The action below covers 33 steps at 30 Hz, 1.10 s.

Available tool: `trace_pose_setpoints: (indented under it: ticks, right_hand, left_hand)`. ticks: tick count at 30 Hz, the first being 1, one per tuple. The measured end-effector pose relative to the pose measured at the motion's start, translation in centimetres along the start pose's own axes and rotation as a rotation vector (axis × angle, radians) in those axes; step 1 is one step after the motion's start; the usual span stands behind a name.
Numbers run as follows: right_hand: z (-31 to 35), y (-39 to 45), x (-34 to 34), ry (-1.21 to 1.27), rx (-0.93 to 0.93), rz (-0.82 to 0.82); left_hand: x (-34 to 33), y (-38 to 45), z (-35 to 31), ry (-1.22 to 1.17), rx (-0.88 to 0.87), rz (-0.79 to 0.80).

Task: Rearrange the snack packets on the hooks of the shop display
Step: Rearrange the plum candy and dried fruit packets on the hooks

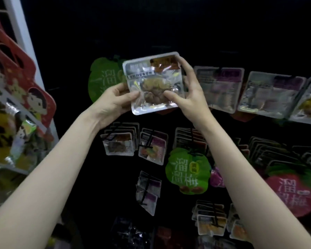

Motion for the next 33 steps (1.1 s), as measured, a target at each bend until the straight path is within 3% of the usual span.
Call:
trace_pose_setpoints:
  ticks: [3, 7, 10, 13, 16, 19, 25, 30, 33]
  right_hand:
    - [-1.5, -2.8, -4.8, -0.087, -0.054, 0.162]
    - [-8.5, -10.1, -15.6, -0.169, -0.223, 0.447]
    - [-11.9, -12.2, -21.4, -0.183, -0.34, 0.581]
    - [-13.3, -10.6, -23.0, -0.126, -0.431, 0.473]
    - [-13.9, -8.5, -23.3, 0.009, -0.458, 0.316]
    - [-14.1, -8.0, -23.9, 0.051, -0.468, 0.278]
    - [-15.5, -7.9, -24.0, 0.033, -0.562, 0.269]
    - [-14.6, -7.6, -24.7, -0.071, -0.501, 0.416]
    - [-14.0, -7.8, -25.2, -0.107, -0.482, 0.359]
  left_hand:
    - [3.0, -3.3, 5.8, -0.021, 0.197, 0.02]
    - [6.2, -11.3, 16.1, 0.085, 0.538, 0.085]
    - [10.2, -13.8, 20.5, 0.18, 0.706, -0.104]
    - [13.1, -11.8, 19.1, 0.453, 0.541, -0.312]
    - [12.1, -10.0, 15.8, 0.904, 0.325, -0.343]
    - [11.4, -10.2, 14.8, 1.05, 0.191, -0.384]
    - [10.1, -9.5, 17.3, 1.282, 0.184, -0.12]
    - [9.9, -9.7, 18.0, 1.284, 0.175, -0.052]
    - [9.8, -9.4, 18.0, 1.294, 0.185, -0.028]
Point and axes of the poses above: each hand's wrist, its own y-axis towards the middle knuckle, its own x-axis out of the back of the hand, z = x × y, the point moved 9 cm from there along y, towards the middle knuckle, and after that the axes turned 9 degrees about z, right-handed, at the moved point
